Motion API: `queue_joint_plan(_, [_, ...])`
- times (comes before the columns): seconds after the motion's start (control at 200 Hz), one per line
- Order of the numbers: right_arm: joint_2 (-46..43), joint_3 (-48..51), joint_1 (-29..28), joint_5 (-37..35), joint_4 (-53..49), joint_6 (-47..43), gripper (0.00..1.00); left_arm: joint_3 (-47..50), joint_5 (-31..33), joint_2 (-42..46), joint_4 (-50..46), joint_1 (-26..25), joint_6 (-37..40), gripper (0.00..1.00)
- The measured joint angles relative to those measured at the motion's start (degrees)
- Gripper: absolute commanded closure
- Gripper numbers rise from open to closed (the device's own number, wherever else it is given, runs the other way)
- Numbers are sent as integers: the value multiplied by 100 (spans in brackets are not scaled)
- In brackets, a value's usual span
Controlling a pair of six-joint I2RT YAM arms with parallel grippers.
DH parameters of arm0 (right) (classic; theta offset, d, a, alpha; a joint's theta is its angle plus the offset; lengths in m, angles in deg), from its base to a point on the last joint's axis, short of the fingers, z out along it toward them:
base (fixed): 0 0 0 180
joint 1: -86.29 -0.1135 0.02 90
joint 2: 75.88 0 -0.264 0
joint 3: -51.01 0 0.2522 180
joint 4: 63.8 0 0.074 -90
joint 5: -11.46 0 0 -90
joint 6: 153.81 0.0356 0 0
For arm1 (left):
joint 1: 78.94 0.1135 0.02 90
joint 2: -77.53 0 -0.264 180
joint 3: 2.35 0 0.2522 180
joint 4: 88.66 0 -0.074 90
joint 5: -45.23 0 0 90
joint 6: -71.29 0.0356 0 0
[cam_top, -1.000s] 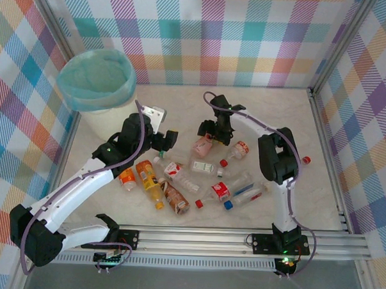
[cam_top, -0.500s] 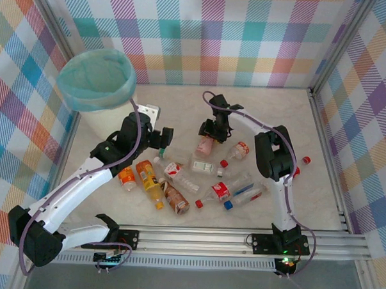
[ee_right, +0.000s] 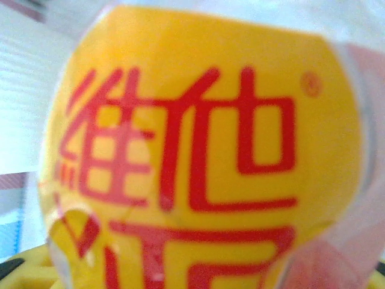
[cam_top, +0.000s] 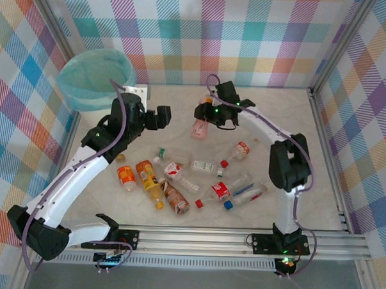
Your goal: Put the plastic bottles in the bin
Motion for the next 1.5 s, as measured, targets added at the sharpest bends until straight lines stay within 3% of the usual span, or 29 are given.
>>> queue_joint_plan(0.25, [-1283,1086,-415,645,1563,-719,47,-496,-1196,-400,2,122,-487,15])
queue_joint_plan(0.595, [-1720,1871,-857,1556,2608,-1335,49,-549,-2275,-407,22,127,-769,24])
queue_joint_plan(0.8, [-2024,1993,-979,1930,2787,-1600,50,-610,-2345,-407,-2,127,-789,34])
queue_joint_plan(1.245, [-2306,2450,-1123,2247,2800,-2170,51,-734,-2227,-363,44,138,-809,38])
queue_joint_plan(1.39, [-2339,2520,-1154,2247,2782,-2299,52,-734,-2247,-382,46,138,-852,48])
queue_joint_plan(1.5, [-2352,2522,-1169,2245,2741,-2358,52,-732,-2302,-385,68,138,-920,48])
